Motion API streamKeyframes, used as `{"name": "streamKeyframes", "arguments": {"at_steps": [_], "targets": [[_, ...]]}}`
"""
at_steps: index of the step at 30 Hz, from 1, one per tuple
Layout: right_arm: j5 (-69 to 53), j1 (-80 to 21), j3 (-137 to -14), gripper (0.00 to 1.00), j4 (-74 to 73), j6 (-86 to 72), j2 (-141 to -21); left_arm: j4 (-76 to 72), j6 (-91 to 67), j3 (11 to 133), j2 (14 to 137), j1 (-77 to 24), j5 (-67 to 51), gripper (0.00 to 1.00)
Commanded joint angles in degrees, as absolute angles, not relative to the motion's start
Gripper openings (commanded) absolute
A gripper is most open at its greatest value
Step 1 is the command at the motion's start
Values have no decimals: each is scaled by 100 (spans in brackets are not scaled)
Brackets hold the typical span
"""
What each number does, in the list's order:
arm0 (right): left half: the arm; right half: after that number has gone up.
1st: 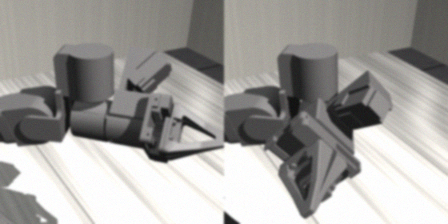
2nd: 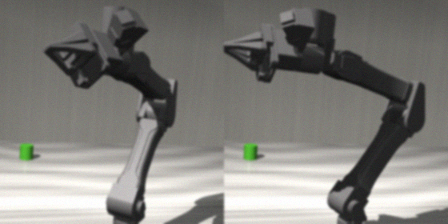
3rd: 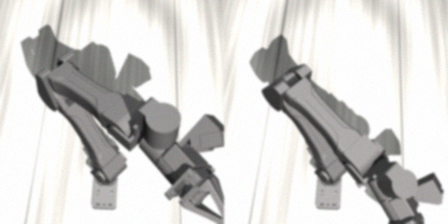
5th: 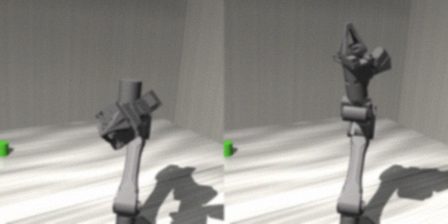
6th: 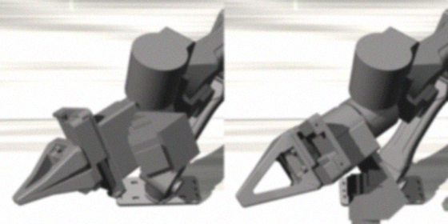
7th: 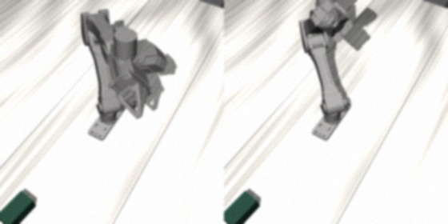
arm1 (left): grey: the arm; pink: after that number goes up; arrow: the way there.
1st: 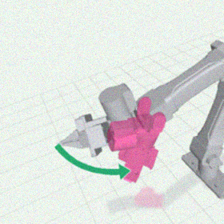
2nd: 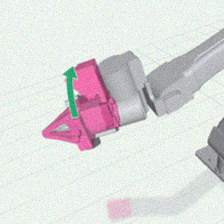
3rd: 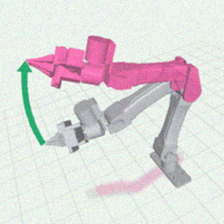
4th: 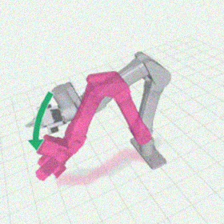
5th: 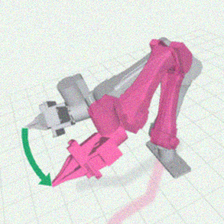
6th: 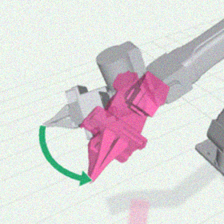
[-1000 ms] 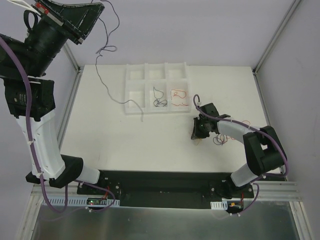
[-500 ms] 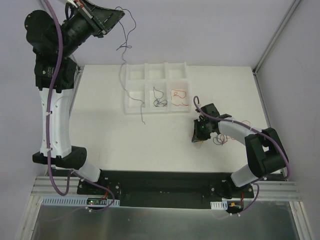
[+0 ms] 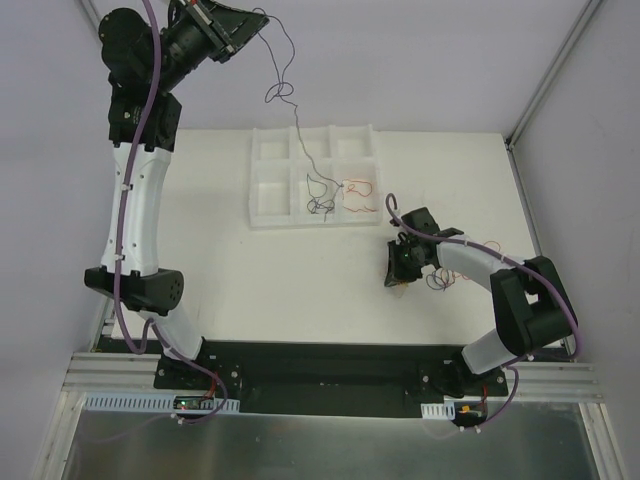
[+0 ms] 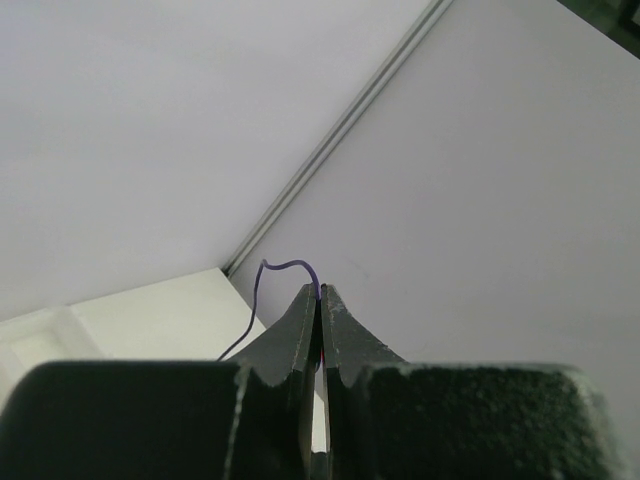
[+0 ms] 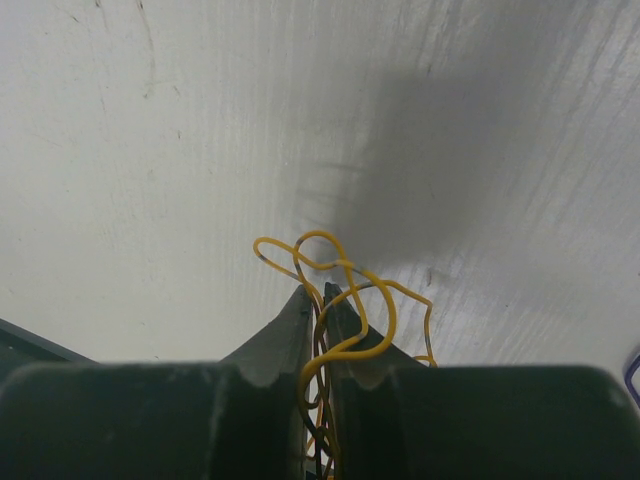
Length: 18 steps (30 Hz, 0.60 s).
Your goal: Untangle the cables
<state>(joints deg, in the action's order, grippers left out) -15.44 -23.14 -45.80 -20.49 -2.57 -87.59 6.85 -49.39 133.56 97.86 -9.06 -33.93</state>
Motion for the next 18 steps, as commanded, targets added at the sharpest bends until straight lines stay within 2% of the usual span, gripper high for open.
{"name": "streamKeyframes", "arguments": {"at_steps": [1,10,18], "targets": [[-1582,-2294,-4729,11,-2224,-97,-8771,27,-5133,13526,10036,-967,-3515,0],[-1573,-2109,-4746,12,-2250,-35,-8807,-193,-5238,13526,10485,-984,-3551,0],[-1591,-2004,-4816,11,-2303,-35,-8859,-360,-5423,14036,10889,-984,-3515,0]]}}
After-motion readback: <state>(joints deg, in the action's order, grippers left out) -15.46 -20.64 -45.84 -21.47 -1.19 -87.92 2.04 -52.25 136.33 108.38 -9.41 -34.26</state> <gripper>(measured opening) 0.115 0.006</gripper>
